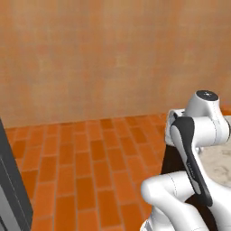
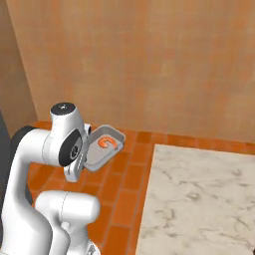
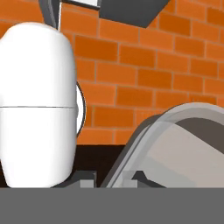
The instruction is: Take the meat container that has the shrimp and place it on the second highest rack of the freezer. Then take the vegetable container that has the tomato and mushroom and place it on the highest rack of the freezer.
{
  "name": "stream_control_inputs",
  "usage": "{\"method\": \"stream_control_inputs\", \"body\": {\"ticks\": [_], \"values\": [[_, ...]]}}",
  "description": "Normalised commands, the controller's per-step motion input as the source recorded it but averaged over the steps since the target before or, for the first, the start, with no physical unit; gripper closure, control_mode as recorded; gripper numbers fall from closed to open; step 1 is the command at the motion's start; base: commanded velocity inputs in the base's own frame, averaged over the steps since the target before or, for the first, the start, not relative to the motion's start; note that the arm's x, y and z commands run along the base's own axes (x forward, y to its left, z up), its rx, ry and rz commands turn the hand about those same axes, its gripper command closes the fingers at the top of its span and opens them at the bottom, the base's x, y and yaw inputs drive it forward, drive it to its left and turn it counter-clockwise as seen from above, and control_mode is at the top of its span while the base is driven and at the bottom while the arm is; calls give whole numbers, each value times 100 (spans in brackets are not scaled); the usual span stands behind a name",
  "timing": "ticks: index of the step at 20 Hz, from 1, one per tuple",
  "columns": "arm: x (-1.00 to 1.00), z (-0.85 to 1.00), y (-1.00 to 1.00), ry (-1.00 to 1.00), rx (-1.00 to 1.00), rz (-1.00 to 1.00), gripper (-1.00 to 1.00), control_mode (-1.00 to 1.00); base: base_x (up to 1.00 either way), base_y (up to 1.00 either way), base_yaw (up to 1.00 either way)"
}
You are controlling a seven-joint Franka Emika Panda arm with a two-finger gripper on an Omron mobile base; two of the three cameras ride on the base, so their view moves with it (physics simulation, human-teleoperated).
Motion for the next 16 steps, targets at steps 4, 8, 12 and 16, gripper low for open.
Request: {"method": "stream_control_inputs", "body": {"ticks": [4, 8, 12, 16], "values": [[0, 0, 0, 0, 0, 0, 100, 100, 100, -9, 46], [0, 0, 0, 0, 0, 0, 100, 100, 91, -22, 56], [0, 0, 0, 0, 0, 0, 100, 100, 81, -17, 67], [0, 0, 0, 0, 0, 0, 100, 100, 94, -34, 64]]}}
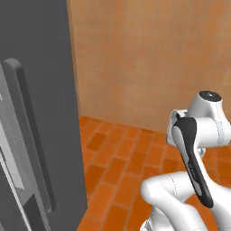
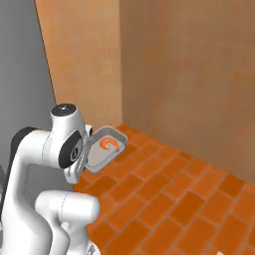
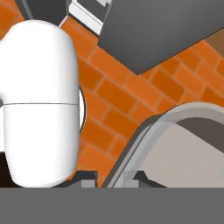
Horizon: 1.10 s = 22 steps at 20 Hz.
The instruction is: Take the meat container that has the shrimp and place it on the second highest rack of the freezer. Then take the vegetable container that has the tomato and mushroom and place it on the highest rack of the freezer.
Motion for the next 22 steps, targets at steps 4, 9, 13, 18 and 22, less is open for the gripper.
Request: {"method": "stream_control_inputs", "body": {"ticks": [4, 9, 13, 18, 22], "values": [[0, 0, 0, 0, 0, 0, 100, 100, 98, -49, 58], [0, 0, 0, 0, 0, 0, 100, 100, 20, -28, 62], [0, 0, 0, 0, 0, 0, 100, 100, -40, -22, 60], [0, 0, 0, 0, 0, 0, 100, 100, -52, -40, 55], [0, 0, 0, 0, 0, 0, 100, 100, -56, -36, 55]]}}
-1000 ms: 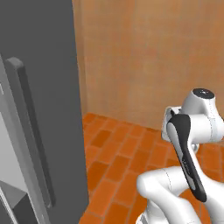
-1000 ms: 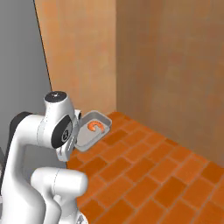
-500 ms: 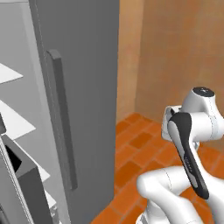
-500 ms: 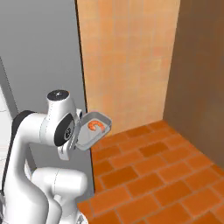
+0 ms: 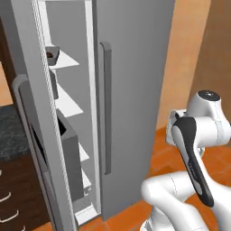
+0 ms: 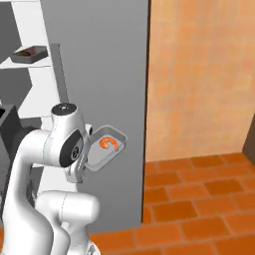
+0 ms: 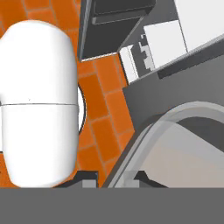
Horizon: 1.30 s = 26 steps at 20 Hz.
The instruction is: Take the meat container that has the shrimp and place it on the second highest rack of the freezer. Then take the vegetable container that has the tomato and mushroom and place it on the highest rack of the freezer.
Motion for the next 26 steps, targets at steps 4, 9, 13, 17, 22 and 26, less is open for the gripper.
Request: {"method": "stream_control_inputs", "body": {"ticks": [4, 9, 13, 17, 22, 26], "values": [[0, 0, 0, 0, 0, 0, 100, 100, -70, -40, 55], [0, 0, 0, 0, 0, 0, 100, 100, -43, -45, 54], [0, 0, 0, 0, 0, 0, 100, 100, -34, -39, 62], [0, 0, 0, 0, 0, 0, 100, 100, -16, -17, 68], [0, 0, 0, 0, 0, 0, 100, 100, -24, -8, 68], [0, 0, 0, 0, 0, 0, 100, 100, -26, -58, 60]]}}
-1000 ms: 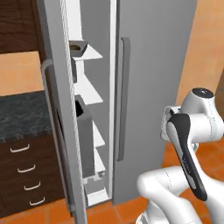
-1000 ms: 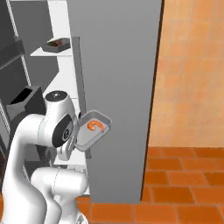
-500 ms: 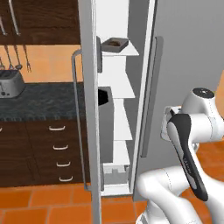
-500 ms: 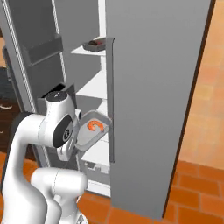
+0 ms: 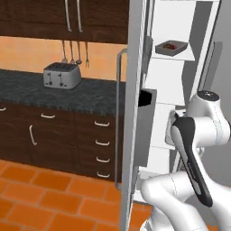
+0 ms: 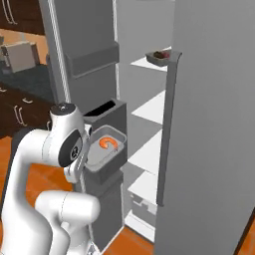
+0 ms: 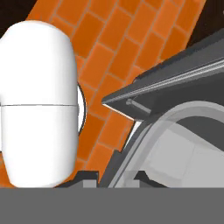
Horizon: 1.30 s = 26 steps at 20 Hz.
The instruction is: Take the meat container that has the shrimp and place it on the second highest rack of the freezer. Then take the vegetable container that has the tomato and mushroom and place it on the highest rack of the freezer.
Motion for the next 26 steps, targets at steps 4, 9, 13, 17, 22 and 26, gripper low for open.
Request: {"method": "stream_control_inputs", "body": {"ticks": [4, 9, 13, 17, 22, 26], "values": [[0, 0, 0, 0, 0, 0, 100, 100, -5, -71, 56], [0, 0, 0, 0, 0, 0, 100, 100, -6, -60, 43], [0, 0, 0, 0, 0, 0, 100, 100, 4, -25, 3], [0, 0, 0, 0, 0, 0, 100, 100, 19, -33, 12], [0, 0, 0, 0, 0, 0, 100, 100, 14, -58, 7], [0, 0, 0, 0, 0, 0, 100, 100, 30, -34, 2]]}}
